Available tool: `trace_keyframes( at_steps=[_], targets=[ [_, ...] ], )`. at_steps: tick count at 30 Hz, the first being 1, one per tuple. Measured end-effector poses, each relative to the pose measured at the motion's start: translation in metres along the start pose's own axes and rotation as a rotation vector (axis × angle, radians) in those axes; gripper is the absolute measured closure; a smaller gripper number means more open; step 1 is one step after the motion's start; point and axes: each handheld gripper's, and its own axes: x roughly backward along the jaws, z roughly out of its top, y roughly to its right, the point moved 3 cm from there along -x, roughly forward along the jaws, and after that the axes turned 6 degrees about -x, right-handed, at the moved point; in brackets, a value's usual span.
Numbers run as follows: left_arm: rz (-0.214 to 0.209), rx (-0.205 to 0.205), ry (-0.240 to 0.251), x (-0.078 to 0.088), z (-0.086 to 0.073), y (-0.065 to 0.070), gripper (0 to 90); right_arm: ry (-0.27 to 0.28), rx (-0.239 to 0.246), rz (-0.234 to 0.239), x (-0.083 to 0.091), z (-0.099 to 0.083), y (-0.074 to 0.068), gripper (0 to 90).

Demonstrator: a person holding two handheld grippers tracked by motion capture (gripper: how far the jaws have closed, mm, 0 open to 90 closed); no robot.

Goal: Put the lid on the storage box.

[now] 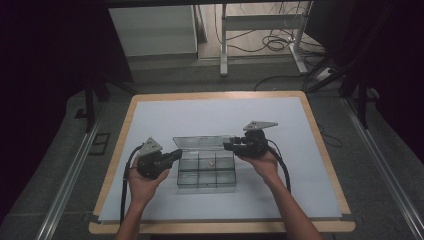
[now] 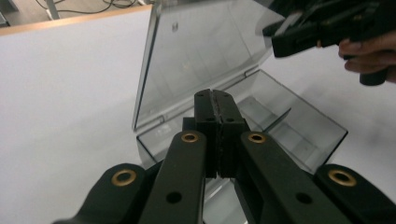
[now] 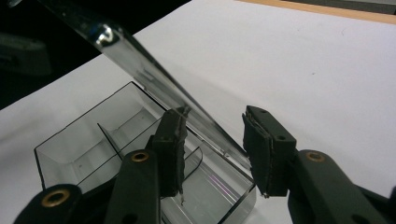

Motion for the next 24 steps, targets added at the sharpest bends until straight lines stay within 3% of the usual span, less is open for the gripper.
trace_keyframes(
  at_steps=[8,24],
  targets=[
    [0.007,0.007,0.033,0.006,0.014,-0.003,89.6,-0.006,0.01,0.001,0.001,-0.001,-0.001,56.4],
    [0.0,0.011,0.021,0.001,0.012,-0.001,89.3,-0.023,0.016,0.003,0.001,-0.002,-0.002,52.3]
  ],
)
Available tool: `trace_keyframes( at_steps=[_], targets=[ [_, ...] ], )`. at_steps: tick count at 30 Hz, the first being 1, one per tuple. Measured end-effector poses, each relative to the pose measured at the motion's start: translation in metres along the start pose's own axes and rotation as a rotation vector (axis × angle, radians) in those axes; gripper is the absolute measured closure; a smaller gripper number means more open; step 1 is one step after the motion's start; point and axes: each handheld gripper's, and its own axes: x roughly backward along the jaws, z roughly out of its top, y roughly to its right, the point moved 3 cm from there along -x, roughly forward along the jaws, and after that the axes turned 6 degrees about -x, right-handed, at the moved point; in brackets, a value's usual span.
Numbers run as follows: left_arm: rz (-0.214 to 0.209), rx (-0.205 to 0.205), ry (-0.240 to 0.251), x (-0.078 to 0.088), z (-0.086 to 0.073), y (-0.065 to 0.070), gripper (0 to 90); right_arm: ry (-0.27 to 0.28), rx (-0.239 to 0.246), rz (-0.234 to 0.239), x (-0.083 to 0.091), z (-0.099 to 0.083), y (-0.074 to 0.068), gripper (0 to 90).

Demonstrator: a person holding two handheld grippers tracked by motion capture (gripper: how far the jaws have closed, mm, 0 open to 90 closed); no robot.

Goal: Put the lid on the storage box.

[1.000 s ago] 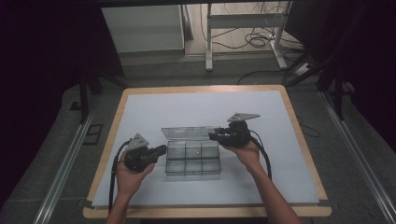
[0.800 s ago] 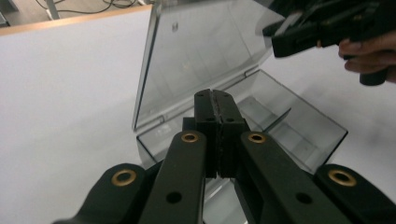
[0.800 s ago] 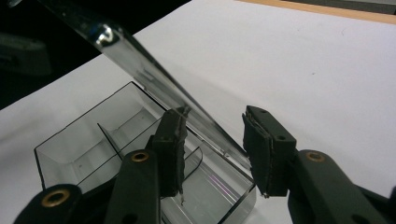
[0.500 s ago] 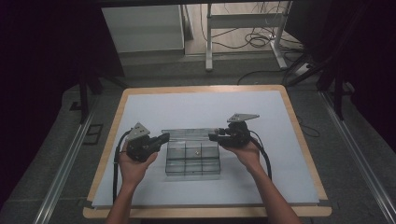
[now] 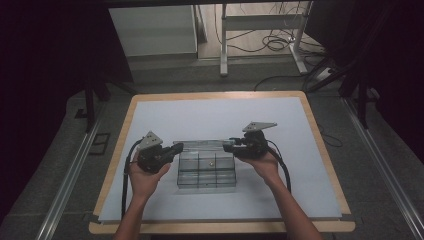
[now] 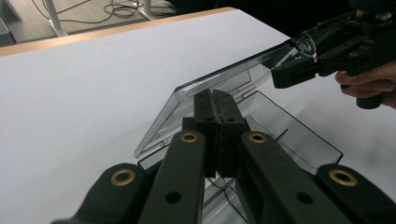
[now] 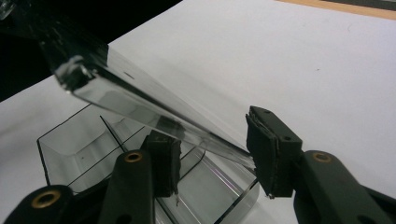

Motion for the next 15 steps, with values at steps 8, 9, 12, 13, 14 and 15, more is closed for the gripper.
trace_keyframes(
  at_steps=[8,9,12,13,14,15],
  targets=[
    [0.0,0.001,0.001,0.0007,-0.0039,-0.0013,89.2,0.002,-0.003,-0.006,0.0012,-0.0006,0.0006,48.8],
    [0.0,0.007,0.001,0.0007,-0.0046,-0.001,89.2,0.002,-0.004,-0.007,0.0013,-0.0006,0.0008,48.4],
    [0.001,0.01,-0.001,0.0007,-0.0061,-0.0018,89.3,0.003,-0.002,-0.007,0.002,-0.0007,0.001,47.5],
    [0.001,0.01,-0.002,0.0007,-0.0064,-0.0021,89.4,0.003,-0.001,-0.006,0.0024,-0.0008,0.0012,46.9],
    [0.002,0.011,-0.003,0.0008,-0.0065,-0.0021,89.4,0.003,-0.003,-0.005,0.0028,-0.0009,0.0012,46.4],
    [0.002,0.01,-0.003,0.0008,-0.0065,-0.0019,89.4,0.004,-0.005,-0.008,0.0033,-0.0009,0.0013,46.0]
  ],
)
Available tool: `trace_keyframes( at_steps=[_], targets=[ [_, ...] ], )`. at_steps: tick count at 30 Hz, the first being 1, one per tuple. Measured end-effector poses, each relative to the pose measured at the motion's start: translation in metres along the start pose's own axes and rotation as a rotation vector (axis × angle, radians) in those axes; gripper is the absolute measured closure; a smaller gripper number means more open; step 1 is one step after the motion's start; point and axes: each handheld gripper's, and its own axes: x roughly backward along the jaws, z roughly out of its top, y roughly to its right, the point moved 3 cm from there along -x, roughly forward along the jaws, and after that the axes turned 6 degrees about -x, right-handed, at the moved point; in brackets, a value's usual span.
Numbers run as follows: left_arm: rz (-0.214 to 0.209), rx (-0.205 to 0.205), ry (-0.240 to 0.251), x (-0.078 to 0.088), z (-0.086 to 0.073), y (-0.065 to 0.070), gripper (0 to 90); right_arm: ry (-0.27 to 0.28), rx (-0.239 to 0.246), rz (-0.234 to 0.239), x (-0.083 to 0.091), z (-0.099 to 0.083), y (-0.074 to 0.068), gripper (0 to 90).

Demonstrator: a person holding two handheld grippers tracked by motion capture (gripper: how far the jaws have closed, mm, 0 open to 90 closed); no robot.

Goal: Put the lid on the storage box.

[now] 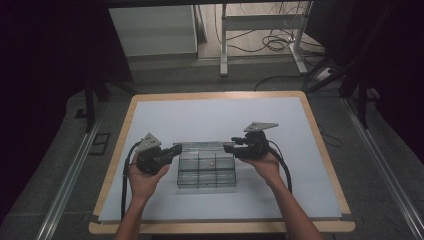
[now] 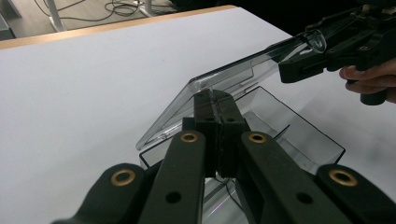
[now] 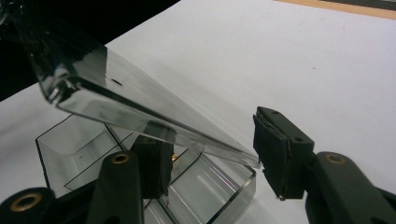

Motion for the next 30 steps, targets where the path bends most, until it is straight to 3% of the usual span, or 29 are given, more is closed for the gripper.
trace_keyframes(
  at_steps=[8,30],
  targets=[
    [0.003,-0.004,-0.001,0.001,0.001,0.001,89.4,-0.005,0.035,-0.004,0.007,0.002,0.001,42.7],
    [-0.016,-0.006,-0.009,0.001,-0.003,0.005,89.6,0.008,0.015,-0.048,0.036,-0.013,0.01,39.3]
  ],
)
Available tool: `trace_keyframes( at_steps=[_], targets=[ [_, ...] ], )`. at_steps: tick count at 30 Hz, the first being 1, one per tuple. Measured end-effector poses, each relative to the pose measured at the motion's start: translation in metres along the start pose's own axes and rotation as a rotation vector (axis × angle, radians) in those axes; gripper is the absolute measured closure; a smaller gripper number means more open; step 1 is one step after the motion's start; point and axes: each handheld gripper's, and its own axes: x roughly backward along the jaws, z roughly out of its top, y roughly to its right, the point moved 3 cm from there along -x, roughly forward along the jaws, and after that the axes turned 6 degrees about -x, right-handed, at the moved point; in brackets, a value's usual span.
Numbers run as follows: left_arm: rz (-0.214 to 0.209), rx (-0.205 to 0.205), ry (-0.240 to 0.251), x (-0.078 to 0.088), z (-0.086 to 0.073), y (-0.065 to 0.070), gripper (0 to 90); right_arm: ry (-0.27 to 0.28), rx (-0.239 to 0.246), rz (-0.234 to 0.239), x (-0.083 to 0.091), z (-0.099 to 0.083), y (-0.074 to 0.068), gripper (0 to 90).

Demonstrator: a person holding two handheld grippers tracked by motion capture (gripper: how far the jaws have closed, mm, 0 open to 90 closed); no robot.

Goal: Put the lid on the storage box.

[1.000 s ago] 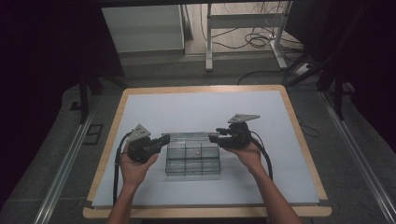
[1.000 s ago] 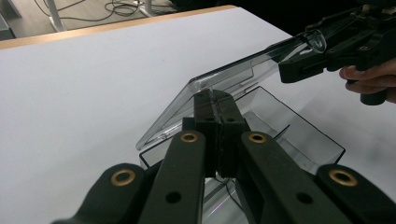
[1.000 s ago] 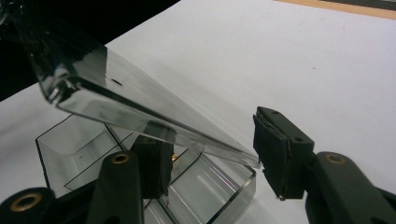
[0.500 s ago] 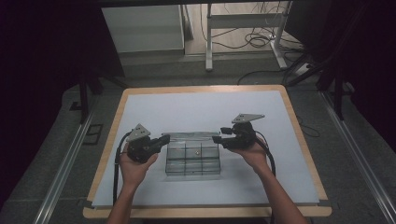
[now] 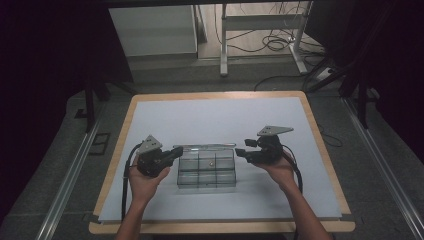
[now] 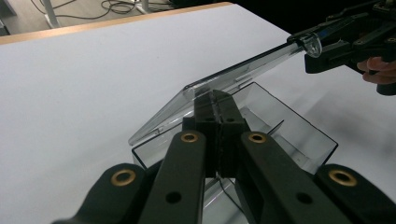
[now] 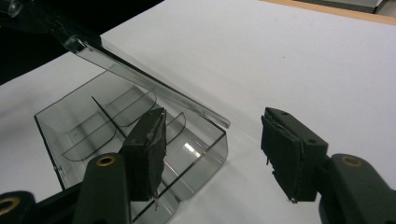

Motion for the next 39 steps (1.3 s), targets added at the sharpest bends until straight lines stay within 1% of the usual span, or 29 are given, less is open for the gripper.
trace_keyframes(
  at_steps=[9,18,23,28,30,32,39],
  targets=[
    [-0.013,0.001,0.003,0.004,-0.004,0.004,89.9,0.004,-0.014,-0.021,0.006,-0.004,0.005,38.9],
    [-0.014,-0.014,-0.014,0.007,-0.013,0.01,89.8,0.002,-0.03,-0.03,0.011,-0.008,0.009,38.1],
    [-0.01,-0.034,-0.029,0.008,-0.019,0.014,89.7,0.008,-0.038,-0.037,0.013,-0.009,0.012,37.9],
    [-0.029,-0.032,-0.035,0.009,-0.027,0.017,89.7,0.014,-0.052,-0.044,0.014,-0.01,0.015,37.2],
    [-0.032,-0.029,-0.038,0.009,-0.03,0.018,89.7,0.014,-0.048,-0.047,0.014,-0.011,0.015,37.1],
    [-0.045,-0.027,-0.032,0.009,-0.033,0.02,89.7,0.015,-0.055,-0.045,0.014,-0.012,0.016,37.0],
    [-0.059,-0.045,-0.056,0.009,-0.045,0.028,89.7,0.012,-0.055,-0.046,0.014,-0.014,0.018,36.9]
  ],
)
